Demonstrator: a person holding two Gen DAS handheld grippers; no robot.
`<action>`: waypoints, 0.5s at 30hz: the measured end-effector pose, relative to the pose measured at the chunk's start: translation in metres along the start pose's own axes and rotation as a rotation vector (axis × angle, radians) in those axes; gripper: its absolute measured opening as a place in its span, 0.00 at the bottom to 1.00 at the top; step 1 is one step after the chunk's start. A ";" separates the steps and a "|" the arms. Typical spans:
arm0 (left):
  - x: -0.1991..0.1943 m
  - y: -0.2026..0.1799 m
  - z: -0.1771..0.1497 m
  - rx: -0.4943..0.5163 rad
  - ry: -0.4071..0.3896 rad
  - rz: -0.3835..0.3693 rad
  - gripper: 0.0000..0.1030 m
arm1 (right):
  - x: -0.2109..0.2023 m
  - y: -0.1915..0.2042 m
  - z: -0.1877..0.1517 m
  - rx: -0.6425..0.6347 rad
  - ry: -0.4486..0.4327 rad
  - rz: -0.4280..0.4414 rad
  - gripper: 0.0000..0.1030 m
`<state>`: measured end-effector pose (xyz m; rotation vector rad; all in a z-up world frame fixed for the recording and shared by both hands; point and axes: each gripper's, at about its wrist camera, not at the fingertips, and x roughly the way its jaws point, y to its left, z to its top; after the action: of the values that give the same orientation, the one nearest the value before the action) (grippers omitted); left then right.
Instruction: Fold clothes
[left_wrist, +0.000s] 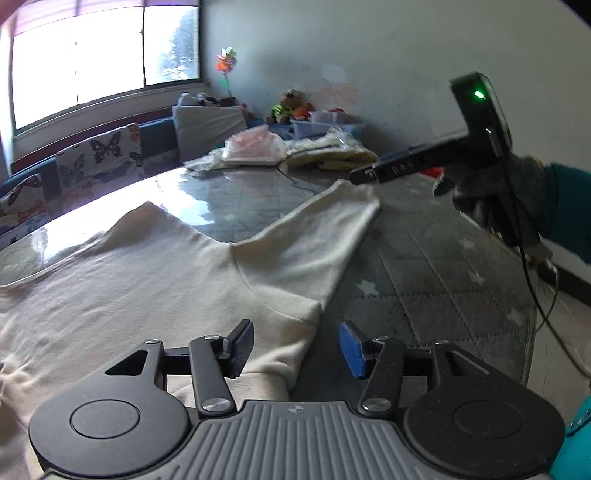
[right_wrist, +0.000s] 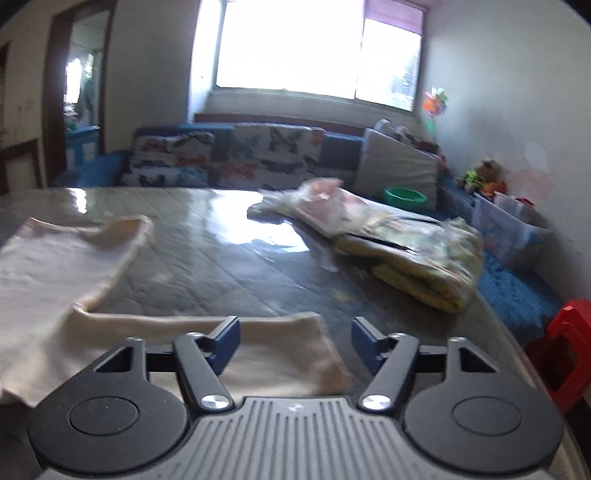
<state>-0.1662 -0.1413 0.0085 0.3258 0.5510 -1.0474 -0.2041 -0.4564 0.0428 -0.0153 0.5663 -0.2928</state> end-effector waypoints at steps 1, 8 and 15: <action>-0.005 0.005 0.001 -0.020 -0.015 0.021 0.57 | -0.002 0.007 0.002 -0.001 -0.007 0.038 0.78; -0.033 0.070 -0.006 -0.237 -0.045 0.203 0.59 | 0.020 0.054 -0.003 0.015 0.055 0.199 0.87; -0.038 0.129 -0.023 -0.404 -0.027 0.305 0.59 | 0.033 0.065 -0.012 0.025 0.089 0.203 0.94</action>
<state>-0.0731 -0.0417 0.0108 0.0349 0.6511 -0.6265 -0.1660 -0.4028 0.0092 0.0790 0.6472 -0.1035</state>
